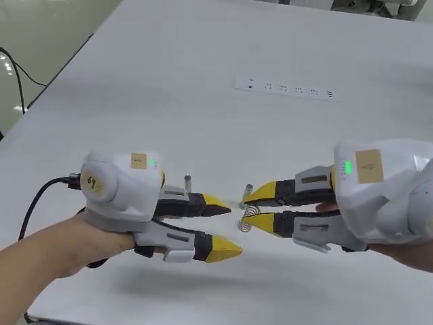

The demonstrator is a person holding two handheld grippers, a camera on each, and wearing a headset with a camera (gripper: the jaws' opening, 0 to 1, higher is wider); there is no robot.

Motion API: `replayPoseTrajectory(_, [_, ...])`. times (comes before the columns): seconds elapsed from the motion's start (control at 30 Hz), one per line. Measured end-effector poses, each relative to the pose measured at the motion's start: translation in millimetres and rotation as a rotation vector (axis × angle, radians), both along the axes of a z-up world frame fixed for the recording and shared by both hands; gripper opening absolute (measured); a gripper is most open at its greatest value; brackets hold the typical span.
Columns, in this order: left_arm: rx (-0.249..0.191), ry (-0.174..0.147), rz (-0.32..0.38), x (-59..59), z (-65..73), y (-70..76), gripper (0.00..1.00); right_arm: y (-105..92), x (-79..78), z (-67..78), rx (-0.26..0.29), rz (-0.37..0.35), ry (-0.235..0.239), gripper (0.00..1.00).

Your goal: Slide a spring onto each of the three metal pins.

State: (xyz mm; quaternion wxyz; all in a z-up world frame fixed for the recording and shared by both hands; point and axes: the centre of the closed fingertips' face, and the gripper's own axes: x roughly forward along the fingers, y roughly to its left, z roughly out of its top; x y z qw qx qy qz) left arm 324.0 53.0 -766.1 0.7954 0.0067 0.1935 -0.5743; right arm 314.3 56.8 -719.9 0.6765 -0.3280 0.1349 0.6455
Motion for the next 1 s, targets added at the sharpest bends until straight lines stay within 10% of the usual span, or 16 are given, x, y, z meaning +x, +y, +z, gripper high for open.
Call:
replayPoseTrajectory(0.63, [0.035, 0.054, 0.076, -4.7, -7.7, 39.9, 0.54, -13.1, 14.7, -2.7, -0.027, -0.043, -0.044, 0.07])
replayPoseTrajectory(1.0, [0.052, 0.028, 0.181, 3.5, -9.9, 72.8, 0.77, -23.9, 21.5, -7.9, -0.048, -0.069, -0.054, 0.07])
